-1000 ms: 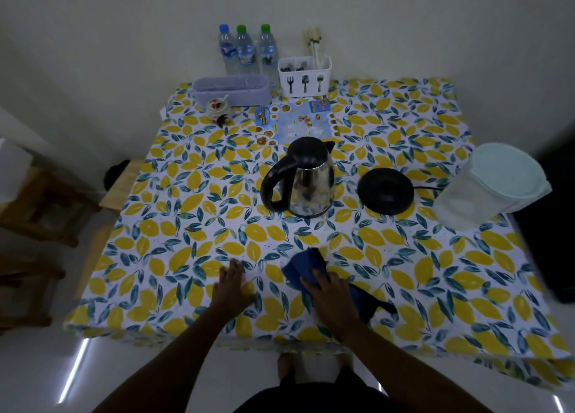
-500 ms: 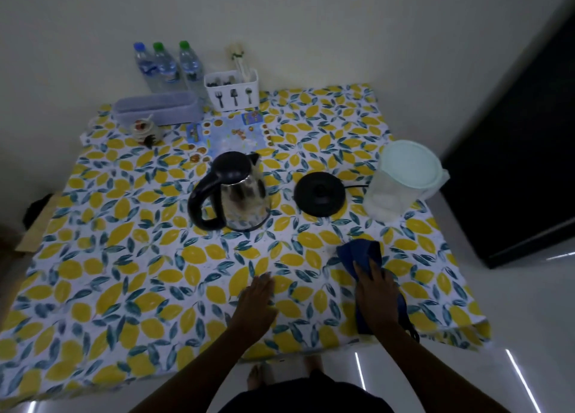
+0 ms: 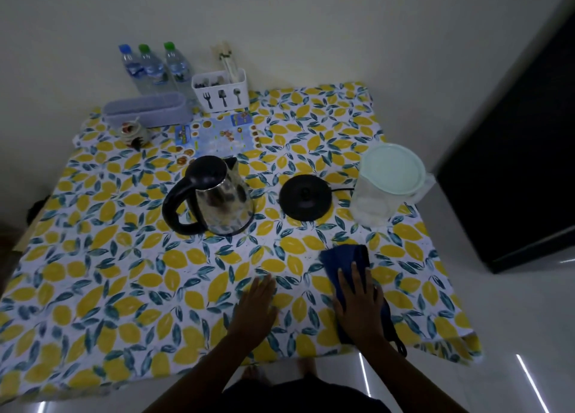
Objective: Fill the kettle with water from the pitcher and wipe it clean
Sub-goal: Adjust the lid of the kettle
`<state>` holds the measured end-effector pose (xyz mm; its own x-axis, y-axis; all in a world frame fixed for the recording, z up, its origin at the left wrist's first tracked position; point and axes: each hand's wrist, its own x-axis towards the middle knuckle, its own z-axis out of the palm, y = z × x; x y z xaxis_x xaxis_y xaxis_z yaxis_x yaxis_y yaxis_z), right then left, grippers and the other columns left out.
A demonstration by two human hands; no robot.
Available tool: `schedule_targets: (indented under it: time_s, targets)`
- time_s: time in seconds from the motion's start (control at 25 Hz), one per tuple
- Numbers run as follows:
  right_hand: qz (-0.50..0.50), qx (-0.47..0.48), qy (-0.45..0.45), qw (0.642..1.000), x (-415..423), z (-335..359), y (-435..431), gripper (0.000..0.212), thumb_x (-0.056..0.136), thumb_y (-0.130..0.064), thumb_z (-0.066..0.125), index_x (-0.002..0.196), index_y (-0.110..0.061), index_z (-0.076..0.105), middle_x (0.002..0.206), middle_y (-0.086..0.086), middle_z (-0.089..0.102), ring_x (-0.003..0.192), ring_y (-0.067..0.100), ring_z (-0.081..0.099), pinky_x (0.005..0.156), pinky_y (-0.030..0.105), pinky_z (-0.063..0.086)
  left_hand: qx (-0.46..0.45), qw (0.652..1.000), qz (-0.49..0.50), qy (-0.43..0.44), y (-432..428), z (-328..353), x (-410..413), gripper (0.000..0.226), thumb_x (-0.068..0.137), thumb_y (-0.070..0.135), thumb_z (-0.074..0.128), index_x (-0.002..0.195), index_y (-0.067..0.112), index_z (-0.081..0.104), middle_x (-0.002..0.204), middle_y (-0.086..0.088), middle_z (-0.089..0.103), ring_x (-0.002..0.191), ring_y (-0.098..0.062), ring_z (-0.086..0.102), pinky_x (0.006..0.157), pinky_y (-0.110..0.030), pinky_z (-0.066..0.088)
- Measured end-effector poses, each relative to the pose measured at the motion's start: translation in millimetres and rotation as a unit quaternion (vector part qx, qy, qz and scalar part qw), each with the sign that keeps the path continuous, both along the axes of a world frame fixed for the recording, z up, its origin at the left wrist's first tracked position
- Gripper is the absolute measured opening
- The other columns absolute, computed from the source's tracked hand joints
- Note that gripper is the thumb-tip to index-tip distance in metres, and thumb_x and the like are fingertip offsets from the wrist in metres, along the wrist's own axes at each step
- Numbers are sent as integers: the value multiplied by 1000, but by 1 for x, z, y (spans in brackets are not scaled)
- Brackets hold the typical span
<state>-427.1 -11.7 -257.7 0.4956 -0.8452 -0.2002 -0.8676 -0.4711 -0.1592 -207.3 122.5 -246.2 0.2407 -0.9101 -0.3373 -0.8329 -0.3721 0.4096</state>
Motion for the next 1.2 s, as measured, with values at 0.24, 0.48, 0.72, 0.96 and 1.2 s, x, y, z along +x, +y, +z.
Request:
schedule_targets:
  time_s: [0.24, 0.48, 0.72, 0.96, 1.2]
  targets:
    - [80, -22, -183, 980, 51, 21, 3, 42, 90, -29, 38, 130, -19, 48, 138, 6, 50, 131, 25, 34, 97, 51, 45, -109, 990, 78, -35, 2, 17, 29, 63, 92, 48, 35, 146, 14, 31, 154, -6, 32, 144, -27, 24, 115, -44, 26]
    - [171, -73, -294, 938, 164, 72, -14, 45, 89, -21, 53, 134, -17, 47, 138, 5, 49, 131, 21, 41, 105, 40, 40, -211, 966, 142, -47, 2, 53, 94, 51, 93, 30, 56, 139, 12, 44, 143, -10, 47, 135, -27, 40, 111, -46, 36]
    - [247, -108, -253, 929, 273, 124, -36, 73, 83, -29, 65, 145, -18, 29, 154, 9, 28, 144, 26, 20, 111, 47, 28, -352, 904, 234, -60, -7, 102, 166, 44, 94, 26, 49, 134, 7, 47, 137, -14, 51, 129, -23, 38, 108, -29, 30]
    - [267, -83, -150, 948, 322, 138, -56, 88, 83, -42, 63, 150, -27, 8, 160, 7, 8, 147, 28, 2, 114, 58, 19, -341, 911, 230, -12, -29, 110, 208, 63, 97, 54, 29, 135, 6, 45, 132, -16, 54, 123, -27, 46, 99, -38, 42]
    - [257, -30, -201, 945, 324, 127, -63, 90, 80, -37, 70, 149, -30, 12, 160, 4, 9, 147, 30, 0, 113, 55, 25, -316, 899, 264, 149, -49, 100, 218, 34, 91, 36, 63, 117, 15, 55, 104, -2, 60, 95, -14, 60, 76, -9, 41]
